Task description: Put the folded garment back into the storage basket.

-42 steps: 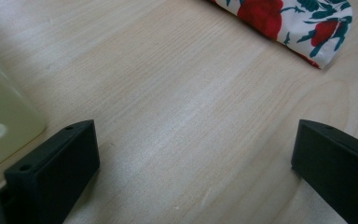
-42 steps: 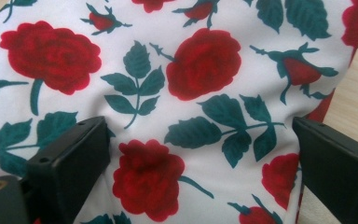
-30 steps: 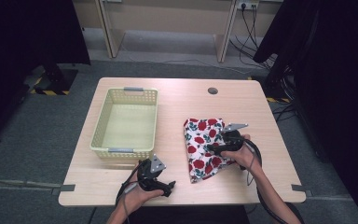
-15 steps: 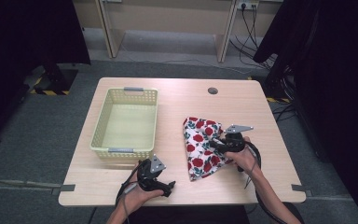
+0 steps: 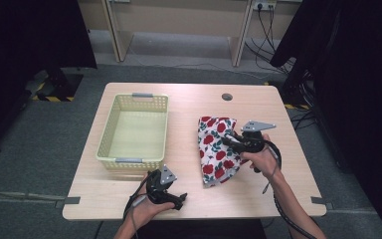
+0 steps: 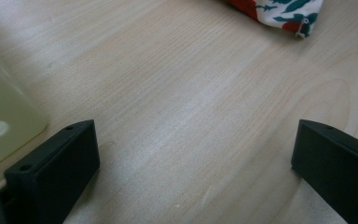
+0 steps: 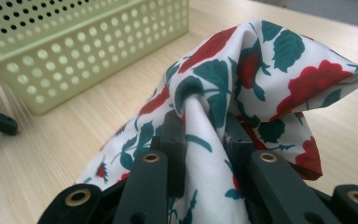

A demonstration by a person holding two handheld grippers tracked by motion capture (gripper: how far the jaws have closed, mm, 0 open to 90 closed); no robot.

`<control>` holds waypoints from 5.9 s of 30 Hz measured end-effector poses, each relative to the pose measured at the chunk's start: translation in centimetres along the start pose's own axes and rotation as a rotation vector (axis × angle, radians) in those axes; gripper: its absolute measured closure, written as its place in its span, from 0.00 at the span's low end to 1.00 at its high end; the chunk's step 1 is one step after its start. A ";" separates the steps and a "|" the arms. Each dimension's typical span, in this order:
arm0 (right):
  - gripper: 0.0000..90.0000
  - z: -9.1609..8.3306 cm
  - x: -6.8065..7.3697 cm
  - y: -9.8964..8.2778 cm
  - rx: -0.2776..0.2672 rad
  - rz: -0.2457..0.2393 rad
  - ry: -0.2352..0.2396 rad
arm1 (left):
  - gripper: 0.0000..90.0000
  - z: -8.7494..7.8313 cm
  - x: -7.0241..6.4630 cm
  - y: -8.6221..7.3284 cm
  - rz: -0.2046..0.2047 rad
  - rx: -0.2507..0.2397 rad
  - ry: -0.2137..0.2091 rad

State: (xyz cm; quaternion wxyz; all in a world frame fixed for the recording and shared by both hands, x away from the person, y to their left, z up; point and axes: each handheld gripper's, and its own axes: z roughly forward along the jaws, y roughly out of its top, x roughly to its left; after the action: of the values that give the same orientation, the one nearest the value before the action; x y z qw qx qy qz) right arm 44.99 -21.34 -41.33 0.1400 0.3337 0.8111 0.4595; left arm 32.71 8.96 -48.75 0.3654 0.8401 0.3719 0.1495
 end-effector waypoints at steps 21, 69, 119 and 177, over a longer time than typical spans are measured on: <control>0.84 0.9 2.4 7.8 -0.050 -0.086 0.046 | 0.00 0.0 0.0 0.0 -0.001 -0.001 0.000; 0.84 15.0 12.8 19.8 0.043 -0.117 0.153 | 0.00 0.0 0.0 0.0 -0.002 -0.001 0.003; 0.32 15.6 8.5 14.3 0.152 0.033 0.129 | 0.00 -0.1 0.0 -0.1 -0.002 0.000 0.002; 0.15 6.0 3.7 4.1 0.110 0.026 0.092 | 0.00 -0.1 0.0 -0.1 -0.004 0.001 0.007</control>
State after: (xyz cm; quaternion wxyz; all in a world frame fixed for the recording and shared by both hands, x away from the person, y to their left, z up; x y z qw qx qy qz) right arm 47.16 -13.53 -40.82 0.0779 0.3297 0.8365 0.4308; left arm 32.62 9.05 -48.74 0.3640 0.8390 0.3751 0.1514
